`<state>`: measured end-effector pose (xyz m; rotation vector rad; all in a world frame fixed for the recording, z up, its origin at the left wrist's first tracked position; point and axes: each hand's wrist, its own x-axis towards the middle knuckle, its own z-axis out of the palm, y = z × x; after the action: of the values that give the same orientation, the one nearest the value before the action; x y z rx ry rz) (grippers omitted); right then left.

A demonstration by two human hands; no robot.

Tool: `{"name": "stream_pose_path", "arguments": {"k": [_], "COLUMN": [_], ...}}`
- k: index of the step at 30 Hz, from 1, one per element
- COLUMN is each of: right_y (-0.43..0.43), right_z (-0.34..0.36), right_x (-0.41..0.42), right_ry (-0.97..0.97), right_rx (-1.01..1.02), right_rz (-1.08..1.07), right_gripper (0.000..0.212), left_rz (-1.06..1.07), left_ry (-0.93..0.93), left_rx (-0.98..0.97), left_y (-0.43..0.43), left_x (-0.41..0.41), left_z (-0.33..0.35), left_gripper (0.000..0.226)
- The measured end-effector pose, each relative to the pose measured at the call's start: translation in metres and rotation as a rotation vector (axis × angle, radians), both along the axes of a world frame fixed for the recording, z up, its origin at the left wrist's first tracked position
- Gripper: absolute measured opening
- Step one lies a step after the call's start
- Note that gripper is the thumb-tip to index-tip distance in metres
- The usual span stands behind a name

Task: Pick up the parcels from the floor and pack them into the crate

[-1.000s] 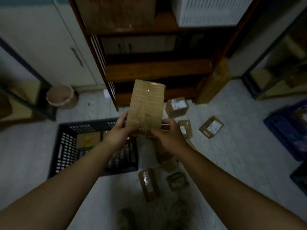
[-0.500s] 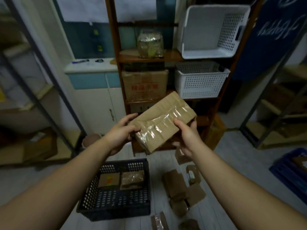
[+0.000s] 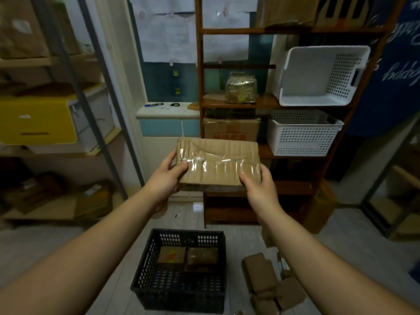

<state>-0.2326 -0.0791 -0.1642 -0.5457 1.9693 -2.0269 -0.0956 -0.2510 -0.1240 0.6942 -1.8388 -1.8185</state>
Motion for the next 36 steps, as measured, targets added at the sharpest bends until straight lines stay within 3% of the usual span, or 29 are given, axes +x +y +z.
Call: {"name": "stream_pose_path", "arguments": {"k": [6,16,19,27,29,32,36], "right_y": [-0.077,-0.176,-0.184,-0.216,-0.226,-0.241,-0.261], "right_z": [-0.026,-0.074,-0.085,-0.118,-0.132,-0.164,-0.229], "right_x": [0.052,0.129,0.126,0.091,0.075,0.05,0.02], "right_ry": [-0.019,0.009,0.008,-0.015,-0.017,-0.027,-0.072], "right_rx": [0.049,0.269,0.315,0.413,0.491,0.565,0.569], "right_rz": [0.042,0.03,0.066,0.199,0.218,0.276,0.312], "right_gripper": [0.045,0.056,0.072,0.069,0.078,0.087,0.084], "left_rz": [0.109,-0.017,-0.061,-0.023,-0.002,0.023,-0.038], "left_ry": [-0.034,-0.196,-0.213,-0.321,-0.37,-0.419,-0.441], "left_rx": [-0.034,-0.025,-0.031,-0.079,-0.078,-0.075,-0.179], "left_y": [-0.069,-0.193,-0.204,-0.227,-0.235,-0.246,-0.256], "left_x": [0.058,0.127,0.121,0.089,0.075,0.051,0.022], "left_z": [-0.027,-0.085,-0.099,-0.137,-0.15,-0.18,-0.249], "left_gripper": [0.043,0.072,0.074,0.069,0.069,0.068,0.055]}}
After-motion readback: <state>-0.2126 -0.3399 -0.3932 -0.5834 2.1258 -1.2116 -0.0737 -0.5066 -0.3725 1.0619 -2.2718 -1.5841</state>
